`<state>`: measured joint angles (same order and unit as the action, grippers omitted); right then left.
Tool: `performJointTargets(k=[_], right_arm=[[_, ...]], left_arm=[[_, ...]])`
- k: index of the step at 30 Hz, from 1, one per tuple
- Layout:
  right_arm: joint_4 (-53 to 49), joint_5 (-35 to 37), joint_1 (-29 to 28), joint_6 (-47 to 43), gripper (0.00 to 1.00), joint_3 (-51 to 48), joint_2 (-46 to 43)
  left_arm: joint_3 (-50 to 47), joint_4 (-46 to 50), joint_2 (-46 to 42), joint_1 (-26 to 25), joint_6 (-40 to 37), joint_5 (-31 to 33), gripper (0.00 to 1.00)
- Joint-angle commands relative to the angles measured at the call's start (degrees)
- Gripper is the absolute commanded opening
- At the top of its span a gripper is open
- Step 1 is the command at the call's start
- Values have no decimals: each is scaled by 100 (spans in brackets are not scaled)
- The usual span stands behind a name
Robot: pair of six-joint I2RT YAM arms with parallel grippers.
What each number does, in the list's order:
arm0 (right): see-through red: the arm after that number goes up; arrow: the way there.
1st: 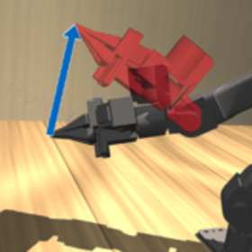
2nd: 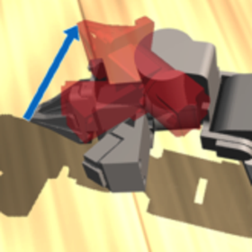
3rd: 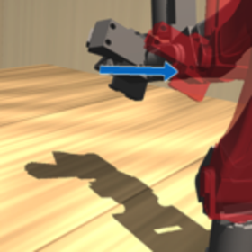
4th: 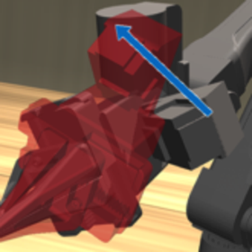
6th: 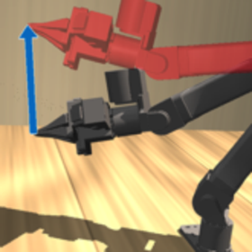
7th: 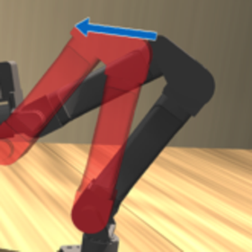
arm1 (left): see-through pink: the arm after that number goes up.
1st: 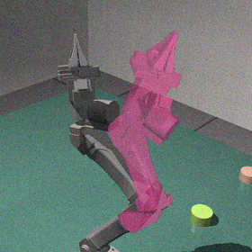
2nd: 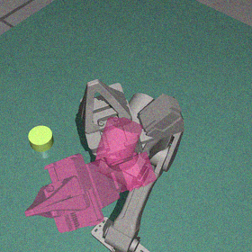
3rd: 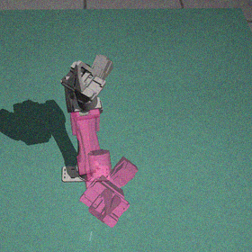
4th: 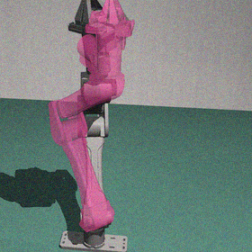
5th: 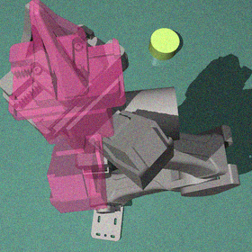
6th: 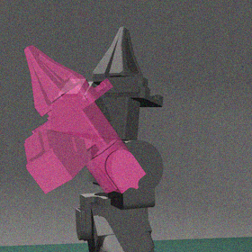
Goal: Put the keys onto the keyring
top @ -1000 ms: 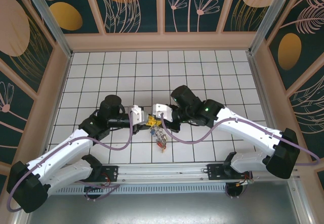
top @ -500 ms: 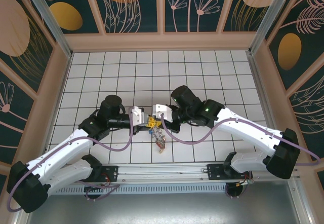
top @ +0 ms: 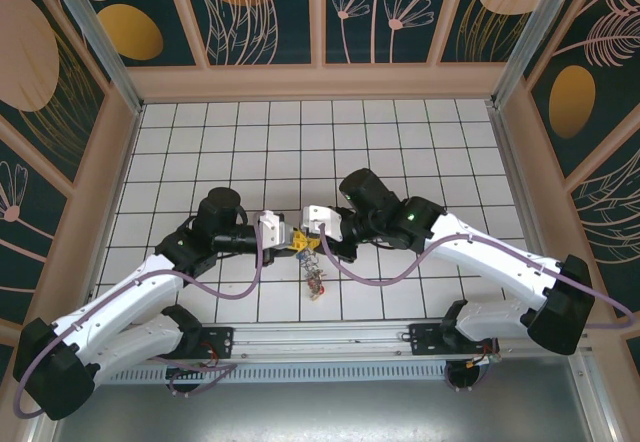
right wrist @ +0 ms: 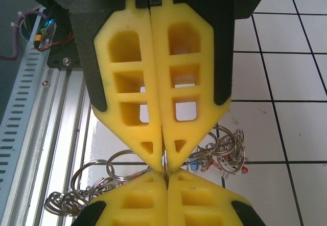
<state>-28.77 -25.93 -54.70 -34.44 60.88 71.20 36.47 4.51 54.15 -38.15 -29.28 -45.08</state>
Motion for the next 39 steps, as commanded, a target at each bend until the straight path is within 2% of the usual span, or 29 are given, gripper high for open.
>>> performJointTargets(k=[1,4,8,13,17,19,23,26,28,33,39], right_arm=[[706,-654,162,124,14,-66,-390],[1006,-1363,451,296,25,-330,-652],[1084,-1549,612,295,25,-537,-949],[1104,-1656,683,346,26,-638,-1122],[1204,-1873,680,412,26,-710,-1141],[1203,-2032,680,443,32,-727,-1105],[1147,-2139,680,468,32,-701,-1020],[1146,-2157,680,455,28,-662,-974],[1125,-2131,693,449,16,-613,-913],[1084,-2142,686,450,0,-558,-753],[1055,-2077,705,588,0,-558,-604]], left_arm=[[-24,-313,-137,-18,233,-452,0],[-315,-1351,-388,-22,826,-743,0],[-648,-2490,-578,-16,1479,-956,0],[-912,-3441,-607,-19,2091,-1028,0],[-975,-3807,-557,-24,2317,-1029,0],[-985,-3876,-545,-25,2362,-1014,0],[-990,-3912,-528,-26,2362,-1047,0],[-989,-3897,-511,-24,2357,-1073,0],[-986,-3897,-511,-24,2342,-1099,0],[-989,-3914,-511,-18,2323,-1141,0],[-1004,-3865,-563,-23,2136,-1317,0]])
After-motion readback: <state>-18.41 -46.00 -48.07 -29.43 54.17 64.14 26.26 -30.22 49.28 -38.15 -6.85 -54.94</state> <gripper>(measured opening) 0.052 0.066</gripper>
